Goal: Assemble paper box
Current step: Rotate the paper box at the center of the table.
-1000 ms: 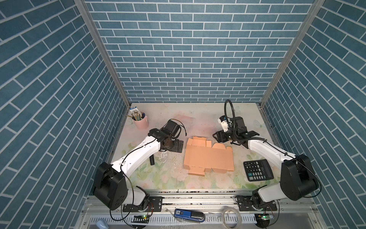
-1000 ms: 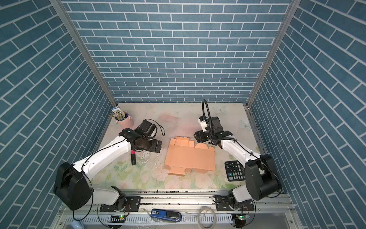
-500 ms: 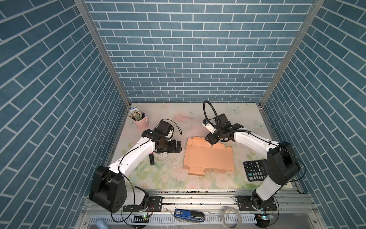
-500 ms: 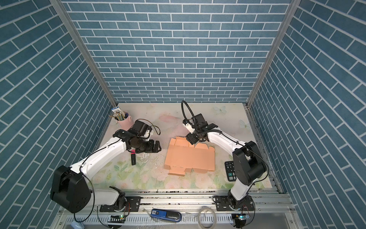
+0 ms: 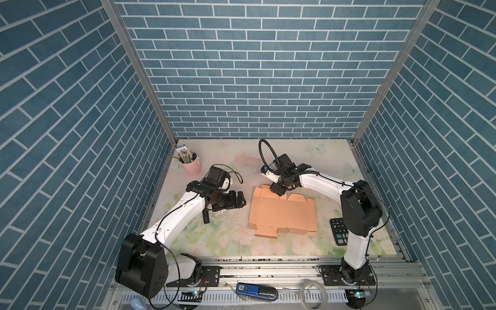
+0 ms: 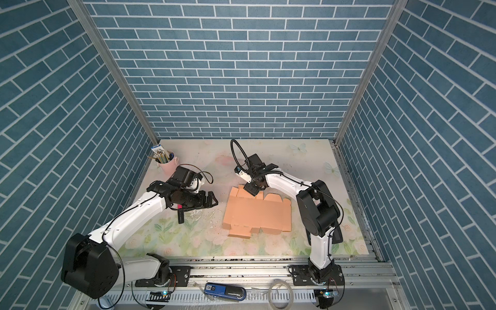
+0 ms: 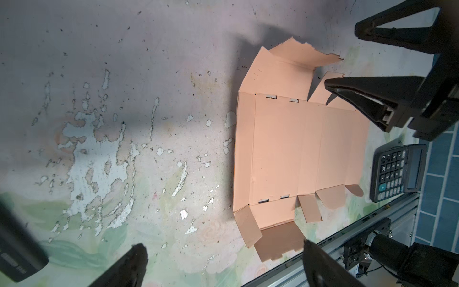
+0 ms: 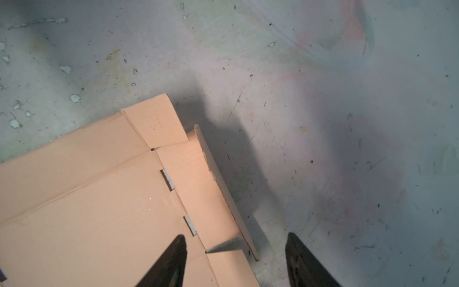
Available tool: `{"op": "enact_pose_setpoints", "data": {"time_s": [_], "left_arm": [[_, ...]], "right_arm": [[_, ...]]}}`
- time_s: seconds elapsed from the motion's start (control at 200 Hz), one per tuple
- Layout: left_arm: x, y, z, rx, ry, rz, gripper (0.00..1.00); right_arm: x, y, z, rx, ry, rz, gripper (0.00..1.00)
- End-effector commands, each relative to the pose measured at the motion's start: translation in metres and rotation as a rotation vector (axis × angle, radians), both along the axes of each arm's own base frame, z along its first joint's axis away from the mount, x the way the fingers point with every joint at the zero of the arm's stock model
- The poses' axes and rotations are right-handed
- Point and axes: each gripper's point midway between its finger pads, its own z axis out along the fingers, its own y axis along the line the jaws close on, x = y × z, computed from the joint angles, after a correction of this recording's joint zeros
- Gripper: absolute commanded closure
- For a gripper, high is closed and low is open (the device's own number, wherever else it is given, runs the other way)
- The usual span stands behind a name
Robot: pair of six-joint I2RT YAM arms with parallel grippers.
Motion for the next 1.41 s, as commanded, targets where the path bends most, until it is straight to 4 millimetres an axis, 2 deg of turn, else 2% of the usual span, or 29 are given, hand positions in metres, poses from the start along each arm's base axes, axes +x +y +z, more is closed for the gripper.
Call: {"op": "enact_pose_setpoints", "data": {"time_s": [0.0,0.255,0.38,0.54,0.635,0.705,0.755,1.16,1.4], "left_arm": [[-0.003,0.004,0.000,-0.008,-0.001,0.014,0.00],[-0.007,0.010,-0.004,-0.009,0.007,0.027,0.00],[-0.007,0.013,-0.005,-0.008,0.008,0.037,0.00],[-0.006,0.014,-0.004,-0.010,0.009,0.043,0.00],[-0.006,0.015,-0.004,-0.010,0.007,0.048,0.00],[-0.005,0.015,-0.003,-0.010,0.003,0.051,0.01],[-0.005,0.015,-0.003,-0.010,0.004,0.052,0.00],[0.004,0.017,0.005,0.001,-0.018,0.073,0.01],[0.012,0.018,0.012,0.015,-0.033,0.083,0.01]], "right_arm": [[0.001,0.003,-0.003,-0.047,0.000,0.065,0.36],[0.004,0.014,-0.021,-0.062,0.037,0.104,0.40],[0.003,0.019,-0.028,-0.060,0.055,0.115,0.47],[0.005,0.022,-0.032,-0.057,0.058,0.115,0.65],[0.006,0.023,-0.031,-0.054,0.058,0.111,0.86],[0.004,0.027,-0.031,-0.032,0.076,0.118,0.96],[0.004,0.029,-0.030,-0.025,0.074,0.115,1.00],[0.007,0.025,0.000,0.054,0.020,0.042,1.00],[0.012,0.004,0.016,0.139,0.003,-0.116,1.00]]}}
